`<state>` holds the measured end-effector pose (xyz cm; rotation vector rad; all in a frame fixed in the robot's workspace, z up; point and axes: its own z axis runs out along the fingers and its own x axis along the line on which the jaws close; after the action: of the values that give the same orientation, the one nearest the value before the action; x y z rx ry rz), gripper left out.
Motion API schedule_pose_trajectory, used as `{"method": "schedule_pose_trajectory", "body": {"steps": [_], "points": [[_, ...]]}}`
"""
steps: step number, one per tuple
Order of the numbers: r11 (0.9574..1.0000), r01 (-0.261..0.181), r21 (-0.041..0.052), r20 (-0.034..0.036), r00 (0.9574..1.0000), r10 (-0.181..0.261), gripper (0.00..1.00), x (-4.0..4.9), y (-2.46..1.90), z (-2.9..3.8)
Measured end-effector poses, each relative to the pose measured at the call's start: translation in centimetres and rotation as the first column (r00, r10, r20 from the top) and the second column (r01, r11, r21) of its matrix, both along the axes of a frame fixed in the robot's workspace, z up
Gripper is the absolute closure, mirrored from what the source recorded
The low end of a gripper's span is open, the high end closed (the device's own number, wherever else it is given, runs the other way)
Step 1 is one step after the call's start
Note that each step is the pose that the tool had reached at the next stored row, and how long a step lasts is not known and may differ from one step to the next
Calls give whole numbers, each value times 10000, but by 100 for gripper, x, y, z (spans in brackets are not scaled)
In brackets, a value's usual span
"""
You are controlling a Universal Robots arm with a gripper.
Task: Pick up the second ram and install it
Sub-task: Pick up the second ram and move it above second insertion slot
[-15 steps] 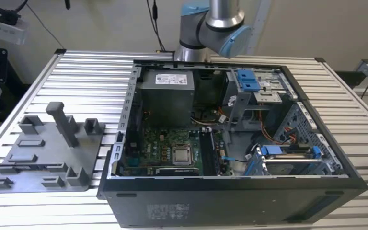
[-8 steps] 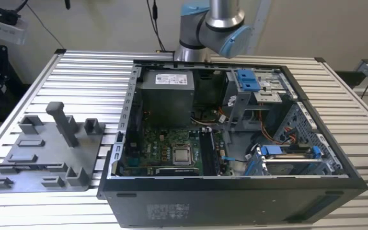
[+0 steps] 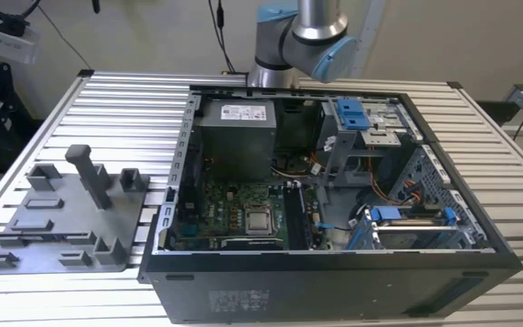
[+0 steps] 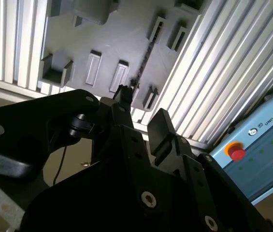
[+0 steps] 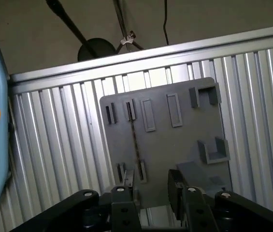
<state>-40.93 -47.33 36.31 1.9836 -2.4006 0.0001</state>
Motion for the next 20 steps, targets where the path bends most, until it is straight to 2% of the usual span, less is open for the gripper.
{"method": "schedule_pose_trajectory", "body": {"steps": [6,20], "points": [[10000,-16,-4,7,10000,16,58,-16,8,-65],[9978,-669,-8,143,9977,669,58,-64,12,-244]]}}
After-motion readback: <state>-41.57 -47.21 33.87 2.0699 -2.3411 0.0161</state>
